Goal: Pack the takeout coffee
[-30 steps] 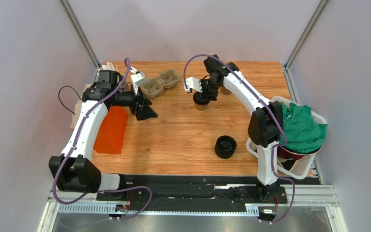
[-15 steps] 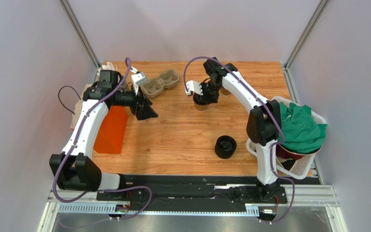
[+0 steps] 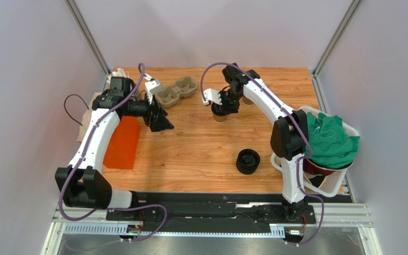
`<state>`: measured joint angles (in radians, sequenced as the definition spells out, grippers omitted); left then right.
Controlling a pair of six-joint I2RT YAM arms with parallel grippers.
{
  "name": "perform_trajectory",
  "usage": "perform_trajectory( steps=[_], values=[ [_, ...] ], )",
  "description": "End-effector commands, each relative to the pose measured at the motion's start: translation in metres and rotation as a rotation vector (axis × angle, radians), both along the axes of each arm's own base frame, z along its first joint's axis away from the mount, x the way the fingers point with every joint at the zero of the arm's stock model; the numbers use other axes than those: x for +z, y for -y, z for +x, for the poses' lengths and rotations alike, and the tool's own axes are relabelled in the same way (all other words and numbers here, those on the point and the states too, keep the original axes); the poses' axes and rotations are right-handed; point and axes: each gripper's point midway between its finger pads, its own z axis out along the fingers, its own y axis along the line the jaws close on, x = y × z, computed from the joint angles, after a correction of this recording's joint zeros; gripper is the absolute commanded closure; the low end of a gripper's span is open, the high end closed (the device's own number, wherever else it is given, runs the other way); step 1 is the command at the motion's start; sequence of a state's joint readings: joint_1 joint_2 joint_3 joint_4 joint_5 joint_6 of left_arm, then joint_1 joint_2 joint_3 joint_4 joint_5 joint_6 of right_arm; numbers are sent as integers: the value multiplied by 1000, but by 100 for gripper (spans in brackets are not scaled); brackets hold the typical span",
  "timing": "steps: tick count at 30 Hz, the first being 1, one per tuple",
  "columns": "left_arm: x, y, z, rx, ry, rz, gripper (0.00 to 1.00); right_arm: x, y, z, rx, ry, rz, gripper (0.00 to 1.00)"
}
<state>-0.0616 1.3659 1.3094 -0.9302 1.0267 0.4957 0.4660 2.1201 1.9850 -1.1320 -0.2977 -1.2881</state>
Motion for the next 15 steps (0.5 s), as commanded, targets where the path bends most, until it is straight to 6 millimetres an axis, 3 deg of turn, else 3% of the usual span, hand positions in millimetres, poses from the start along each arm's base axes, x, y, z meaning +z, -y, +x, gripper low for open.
perform_trajectory(
  steps=[1,15],
  values=[
    [5,4,2,-22,19,-27,3,14,-11,0,21,41,45,51],
    [4,4,2,-21,10,-28,3,37,-19,-4,36,108,84,47]
  ],
)
